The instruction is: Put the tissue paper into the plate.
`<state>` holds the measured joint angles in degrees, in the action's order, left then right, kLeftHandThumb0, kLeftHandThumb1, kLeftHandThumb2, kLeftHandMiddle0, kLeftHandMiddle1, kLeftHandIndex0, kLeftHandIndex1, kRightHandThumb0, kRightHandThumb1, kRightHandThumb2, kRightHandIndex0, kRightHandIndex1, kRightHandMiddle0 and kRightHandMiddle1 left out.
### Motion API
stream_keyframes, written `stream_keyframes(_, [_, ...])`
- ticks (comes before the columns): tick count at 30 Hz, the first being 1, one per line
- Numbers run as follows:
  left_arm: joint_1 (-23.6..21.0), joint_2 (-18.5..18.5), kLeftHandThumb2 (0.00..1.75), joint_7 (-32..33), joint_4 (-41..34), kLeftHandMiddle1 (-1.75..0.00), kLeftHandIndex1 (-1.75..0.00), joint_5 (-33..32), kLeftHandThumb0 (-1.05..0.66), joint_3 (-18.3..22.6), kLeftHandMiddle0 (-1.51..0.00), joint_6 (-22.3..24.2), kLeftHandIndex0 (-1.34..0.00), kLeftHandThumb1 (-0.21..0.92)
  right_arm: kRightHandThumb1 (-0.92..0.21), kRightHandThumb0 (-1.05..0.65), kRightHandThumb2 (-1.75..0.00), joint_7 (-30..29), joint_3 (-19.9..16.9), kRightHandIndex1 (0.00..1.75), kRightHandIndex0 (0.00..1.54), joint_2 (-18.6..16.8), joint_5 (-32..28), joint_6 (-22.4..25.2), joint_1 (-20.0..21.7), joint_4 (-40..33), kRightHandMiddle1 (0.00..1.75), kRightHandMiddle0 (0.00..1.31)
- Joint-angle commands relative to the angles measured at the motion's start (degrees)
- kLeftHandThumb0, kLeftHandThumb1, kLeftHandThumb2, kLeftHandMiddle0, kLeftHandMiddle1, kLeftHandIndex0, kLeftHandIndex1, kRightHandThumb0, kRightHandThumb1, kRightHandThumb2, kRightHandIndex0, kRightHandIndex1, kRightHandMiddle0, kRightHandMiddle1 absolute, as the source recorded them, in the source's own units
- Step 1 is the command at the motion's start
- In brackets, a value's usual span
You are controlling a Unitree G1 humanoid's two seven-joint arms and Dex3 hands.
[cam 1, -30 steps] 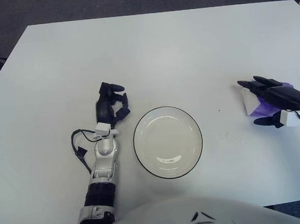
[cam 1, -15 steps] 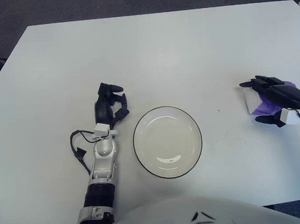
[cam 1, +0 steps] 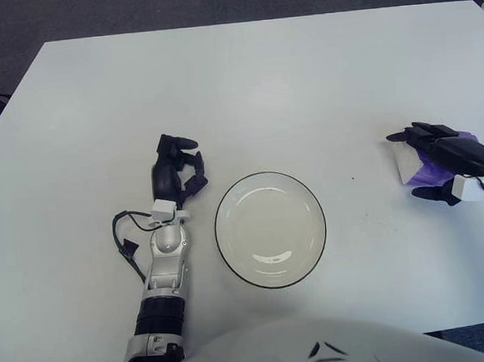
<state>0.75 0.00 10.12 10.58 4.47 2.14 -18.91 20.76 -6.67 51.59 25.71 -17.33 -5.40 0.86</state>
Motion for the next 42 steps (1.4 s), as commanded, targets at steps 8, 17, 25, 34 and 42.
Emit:
stream_keyframes(8, [8.7,0.7,0.96,1.0,5.4,-1.75,-1.75,1.5,-0.4,1.0,-0.55,1.7,-0.39,0.6,-0.35,-0.78,-0.94,2.0,2.2,0.22,0.0,-0.5,0.3,1.4,-3.4,2.3,0.72,0.0])
stream_keyframes(17, [9.3,0.7,0.97,1.1,4.6,-1.75,-1.75,1.3,-0.4,1.0,-0.55,2.2,-0.39,0.6,-0.35,-0.78,-0.94,1.9,2.0,0.22,0.0,-0.5,0.2,1.4,-3.8,1.9,0.72,0.0])
stream_keyframes(25, [9.9,0.8,0.97,1.0,3.9,-1.75,-1.75,1.1,-0.4,1.1,-0.55,2.2,-0.39,0.6,-0.35,-0.78,-0.94,2.0,1.9,0.22,0.0,-0.6,0.2,1.5,-4.1,1.4,0.72,0.0])
stream_keyframes(34, [10.1,0.8,0.96,0.8,4.1,-1.75,-1.75,0.8,-0.4,1.3,-0.54,1.6,-0.39,0.61,-0.14,-0.17,-1.56,-5.0,-2.7,1.62,1.2,-12.8,-16.8,-5.7,8.8,14.8,1.67,1.0])
stream_keyframes(42, [10.2,0.8,0.94,0.8,4.0,-1.74,-1.75,0.8,-0.39,1.4,-0.55,1.2,-0.38,0.62,-0.1,-0.1,-1.66,-5.9,-4.3,1.74,1.49,-12.5,-18.5,-6.7,9.8,9.5,1.74,1.26])
